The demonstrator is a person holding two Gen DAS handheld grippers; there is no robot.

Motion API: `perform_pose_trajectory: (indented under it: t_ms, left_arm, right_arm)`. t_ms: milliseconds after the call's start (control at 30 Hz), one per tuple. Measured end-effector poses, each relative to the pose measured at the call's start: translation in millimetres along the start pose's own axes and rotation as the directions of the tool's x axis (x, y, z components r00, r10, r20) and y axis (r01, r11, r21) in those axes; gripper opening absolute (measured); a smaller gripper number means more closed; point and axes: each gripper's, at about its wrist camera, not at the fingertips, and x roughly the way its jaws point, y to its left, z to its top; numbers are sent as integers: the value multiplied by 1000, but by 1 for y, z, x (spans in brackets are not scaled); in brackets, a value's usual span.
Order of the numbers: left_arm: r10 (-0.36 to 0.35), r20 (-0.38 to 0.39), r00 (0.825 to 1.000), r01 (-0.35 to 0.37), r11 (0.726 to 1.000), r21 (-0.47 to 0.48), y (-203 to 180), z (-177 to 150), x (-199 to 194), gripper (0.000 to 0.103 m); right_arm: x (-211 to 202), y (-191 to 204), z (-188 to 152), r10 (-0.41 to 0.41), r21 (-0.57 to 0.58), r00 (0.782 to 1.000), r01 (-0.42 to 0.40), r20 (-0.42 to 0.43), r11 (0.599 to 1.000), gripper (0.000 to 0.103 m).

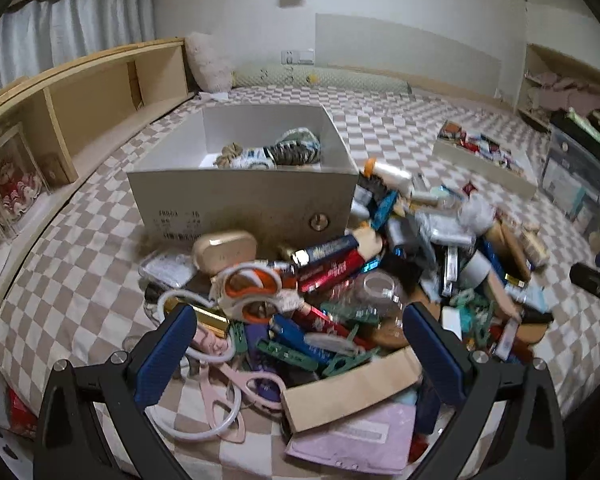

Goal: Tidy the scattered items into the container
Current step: 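Lower both tools toward the pile near the white shoebox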

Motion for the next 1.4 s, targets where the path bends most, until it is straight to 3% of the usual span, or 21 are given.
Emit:
perform_pose_trajectory:
  t_ms: [233,633,900,1233,1300,1400]
  left_arm:
    - [7,-45,999,-3,997,75,-7,-23,15,103]
    - [-33,-109,994,36,999,24,5,-52,29,103]
    - [-53,-100,994,52,999,-4,11,-55,28,103]
    - [-83,-116,990,82,997,-18,15,-60,28,103]
    - [-91,-120,989,90,996,-15,13,-60,29,103]
    - [-101,-121,987,101,995,-8,10,-60,31,103]
  right_arm:
    - [15,14,-16,25,-15,996,-26,-82,1000,103]
    - [34,60,-50,138,-76,969,-156,-203,985,103]
    - [42,84,-59,226,-83,934,-258,-277,962,77]
    - [65,99,-61,171,-153,935,-227,-309,962,72]
    - [67,101,-61,158,-174,939,-219,-305,960,63]
    - [68,100,-61,198,-151,925,-258,-325,954,49]
